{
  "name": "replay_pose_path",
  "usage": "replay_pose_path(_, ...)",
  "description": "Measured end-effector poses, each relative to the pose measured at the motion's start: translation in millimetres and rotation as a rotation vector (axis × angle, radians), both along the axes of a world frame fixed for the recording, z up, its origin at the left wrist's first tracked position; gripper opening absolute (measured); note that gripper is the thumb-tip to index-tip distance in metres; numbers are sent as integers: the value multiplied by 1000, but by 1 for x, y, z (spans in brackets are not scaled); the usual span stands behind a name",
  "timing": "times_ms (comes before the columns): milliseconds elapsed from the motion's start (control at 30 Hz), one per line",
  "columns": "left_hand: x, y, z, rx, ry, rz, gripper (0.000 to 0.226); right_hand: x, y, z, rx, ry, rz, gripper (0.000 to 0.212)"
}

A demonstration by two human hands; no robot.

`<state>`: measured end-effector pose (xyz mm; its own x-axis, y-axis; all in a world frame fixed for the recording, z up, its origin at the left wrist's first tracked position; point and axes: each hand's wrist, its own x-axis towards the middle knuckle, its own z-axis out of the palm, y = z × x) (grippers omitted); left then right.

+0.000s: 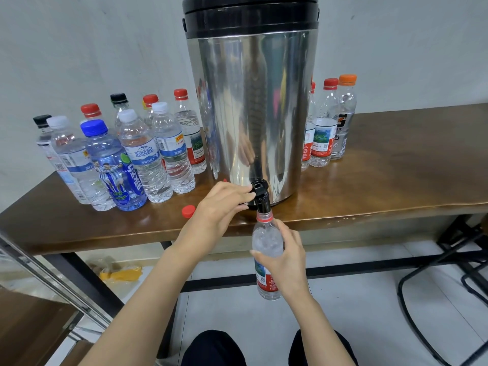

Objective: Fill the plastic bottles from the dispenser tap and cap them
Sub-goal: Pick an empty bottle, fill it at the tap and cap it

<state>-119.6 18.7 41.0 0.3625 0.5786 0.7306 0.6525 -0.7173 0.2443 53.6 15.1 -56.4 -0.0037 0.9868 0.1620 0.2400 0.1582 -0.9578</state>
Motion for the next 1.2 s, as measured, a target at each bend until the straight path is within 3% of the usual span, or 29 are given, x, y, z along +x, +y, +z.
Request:
replay_pose_path(300, -3, 3, 7, -3, 32, -35, 36, 0, 2, -3, -4, 6, 7, 77)
replay_pose_path(467, 1, 13, 37, 24, 204, -30, 21, 1, 2, -4, 0, 3, 13, 77)
replay_pose_path(633, 18, 43, 62, -110, 310, 54, 35, 1, 2, -2, 7, 12, 23, 75)
replay_pose_path(800, 16, 41, 49, -153, 163, 69, 27, 1, 1, -2, 10, -2, 24, 76)
replay_pose_path(933, 9, 33, 42, -348, -374, 58, 22, 1, 1, 0, 17, -4, 29, 75)
replay_pose_path(1000, -11, 31, 35, -392, -639, 194, 24, 2, 1, 0, 13, -7, 32, 75)
replay_pose_path(1067, -40, 29, 19, -398, -675, 464, 25, 3, 1, 0, 4, -11, 38, 75)
replay_pose_path(1133, -69, 25, 1, -407, -589, 713, 22, 3, 1, 0, -6, -6, 44, 74)
replay_pose_path(1200, -88, 20, -13, -507, -502, 806, 23, 3, 1, 1, -3, -11, 44, 73)
